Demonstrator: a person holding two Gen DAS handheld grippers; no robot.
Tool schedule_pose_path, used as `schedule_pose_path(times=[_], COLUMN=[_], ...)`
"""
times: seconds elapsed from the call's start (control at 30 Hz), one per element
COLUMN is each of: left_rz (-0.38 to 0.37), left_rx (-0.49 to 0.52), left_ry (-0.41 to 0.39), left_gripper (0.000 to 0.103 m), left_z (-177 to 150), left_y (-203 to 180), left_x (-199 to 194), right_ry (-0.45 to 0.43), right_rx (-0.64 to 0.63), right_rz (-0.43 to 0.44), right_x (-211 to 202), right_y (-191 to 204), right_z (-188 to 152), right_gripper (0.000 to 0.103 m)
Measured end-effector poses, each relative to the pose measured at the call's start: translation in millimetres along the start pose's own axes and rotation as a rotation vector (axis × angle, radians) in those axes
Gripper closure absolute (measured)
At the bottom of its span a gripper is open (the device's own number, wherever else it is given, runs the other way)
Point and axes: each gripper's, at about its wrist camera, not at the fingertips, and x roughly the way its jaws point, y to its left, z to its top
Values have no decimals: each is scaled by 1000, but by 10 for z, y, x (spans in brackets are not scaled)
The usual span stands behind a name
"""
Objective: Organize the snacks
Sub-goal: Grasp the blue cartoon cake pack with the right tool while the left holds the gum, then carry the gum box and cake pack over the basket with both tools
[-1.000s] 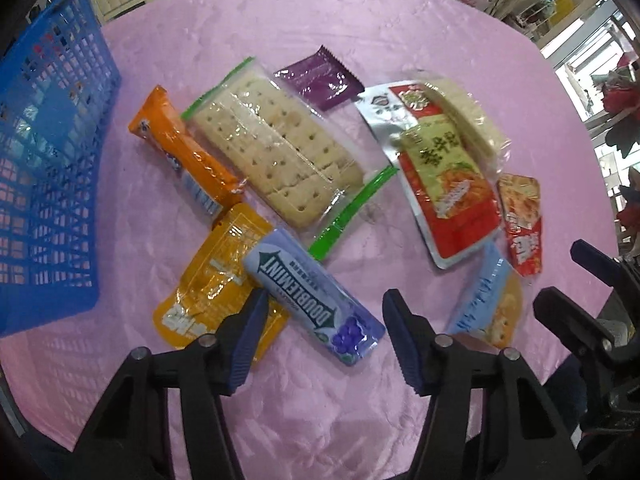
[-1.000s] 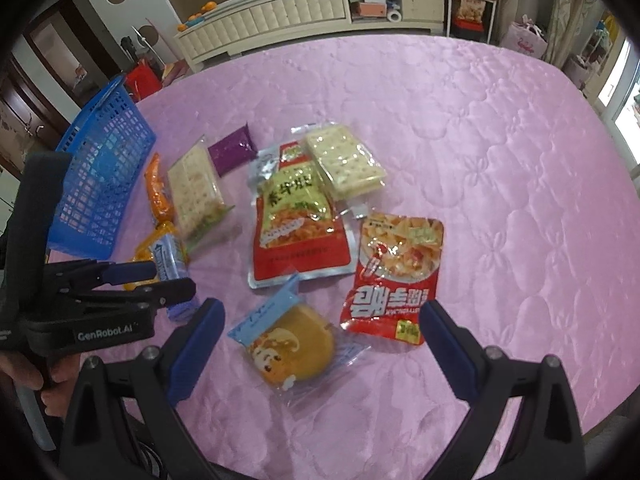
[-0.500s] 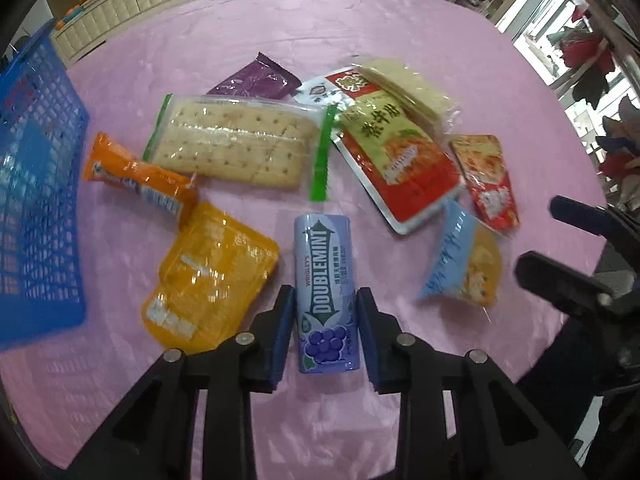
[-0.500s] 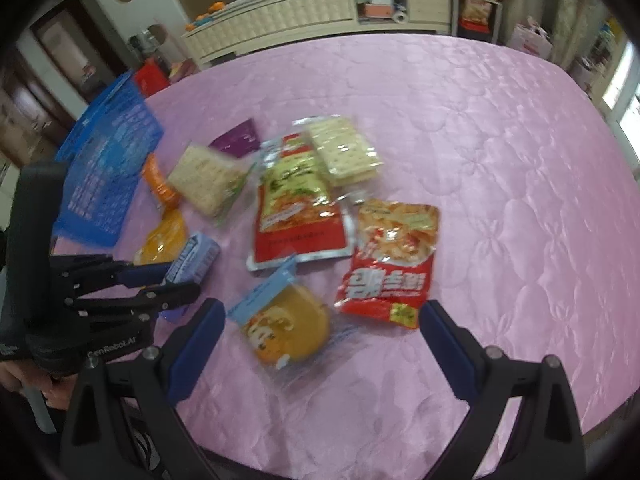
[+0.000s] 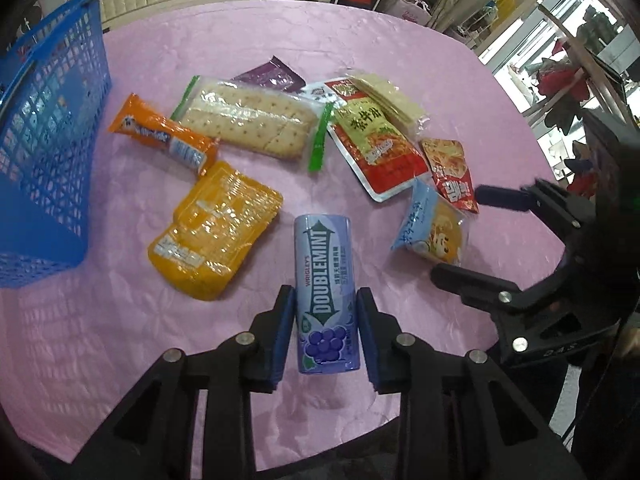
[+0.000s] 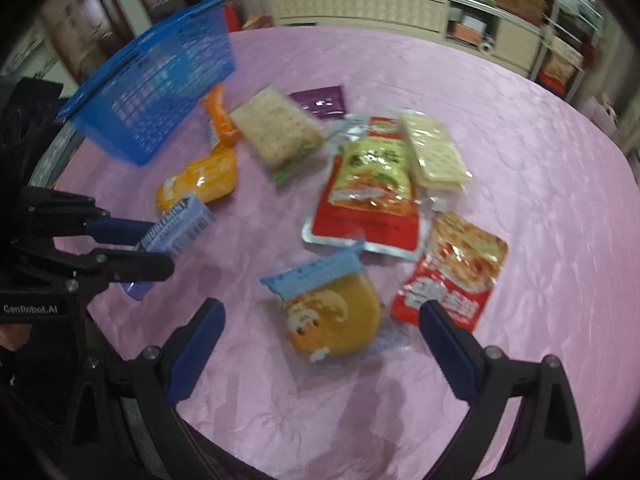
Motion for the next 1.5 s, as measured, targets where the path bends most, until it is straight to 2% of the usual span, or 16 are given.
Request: schedule_pose_path(times=[0.03, 0.13, 0.2, 0.27, 0.37, 0.47, 0.57, 0.67, 0.93, 1.2, 1.4, 1.5], left_rz=[-2, -1, -2, -3, -8, 4, 5, 3, -11, 21, 70, 87], left_rx=[2, 13, 24, 27, 19, 22, 16, 9, 49, 85, 88, 76], left_ry=[2, 11, 13, 20, 26, 11, -14, -47, -172, -308, -361, -379], left_gripper=[74, 74, 74, 74, 74, 74, 74, 74, 74, 74, 74, 74], left_z=[-36, -33, -55, -67, -85, -90, -96, -107, -115, 36, 169, 247], left_y=[11, -9, -32, -43, -34, -26, -4, 2, 44, 193, 484, 660], left_x=[-170, -133, -107, -70, -30, -36, -123, -273, -936, -1663, -2058, -2171], right_ry=[9, 50, 77, 89, 79, 67, 62, 39, -61, -174, -227, -239], right_rx=[-24, -99, -130, -142, -115, -95, -109, -51, -12, -19, -31, -37], right_rz=[-4, -42, -49, -75, -65, -35, -66, -57, -58, -56, -62, -32], right_x=[31, 146, 238, 295, 298, 244, 181, 38, -454, -932, -1114, -1138], right_y=[21, 91, 116, 119, 99, 131, 251, 310, 564, 879, 1125, 1237], right_z=[22, 44, 43, 25, 15, 19, 17, 73, 296, 765, 1155, 1355], right_gripper=[4, 11, 31, 39, 44, 45, 45, 45, 45, 45, 45, 45])
